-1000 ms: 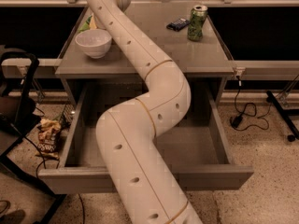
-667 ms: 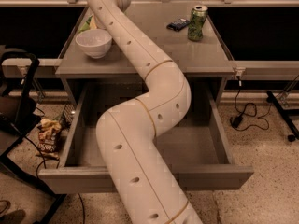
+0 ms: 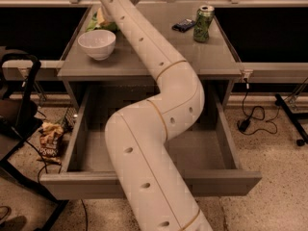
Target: Place green rice chip bag into top drawer
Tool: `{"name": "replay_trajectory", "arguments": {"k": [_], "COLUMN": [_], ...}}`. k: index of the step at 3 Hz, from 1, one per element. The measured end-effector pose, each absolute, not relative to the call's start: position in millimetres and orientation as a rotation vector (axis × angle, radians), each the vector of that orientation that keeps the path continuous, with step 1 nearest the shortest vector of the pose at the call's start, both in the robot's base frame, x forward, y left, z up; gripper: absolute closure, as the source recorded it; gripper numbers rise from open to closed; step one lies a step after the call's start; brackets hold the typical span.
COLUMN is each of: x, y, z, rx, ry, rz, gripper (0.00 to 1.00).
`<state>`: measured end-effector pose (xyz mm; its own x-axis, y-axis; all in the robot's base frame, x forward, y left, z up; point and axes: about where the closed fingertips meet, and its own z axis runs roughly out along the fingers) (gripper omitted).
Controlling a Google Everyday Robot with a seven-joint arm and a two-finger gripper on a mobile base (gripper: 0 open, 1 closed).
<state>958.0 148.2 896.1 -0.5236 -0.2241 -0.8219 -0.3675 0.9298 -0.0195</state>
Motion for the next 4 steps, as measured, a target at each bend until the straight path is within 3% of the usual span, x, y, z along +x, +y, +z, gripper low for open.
{"name": "replay_trajectory", "arguments": {"k": [2, 4], "x": [943.2, 918.6], "y": [74.1, 46.4], "z": [1001.6, 1005.7], "rx": [-0.331, -0.299], "ry": [2.007, 2.020], "rz": [0.139, 0.065], "gripper": [1.00, 1.00]}}
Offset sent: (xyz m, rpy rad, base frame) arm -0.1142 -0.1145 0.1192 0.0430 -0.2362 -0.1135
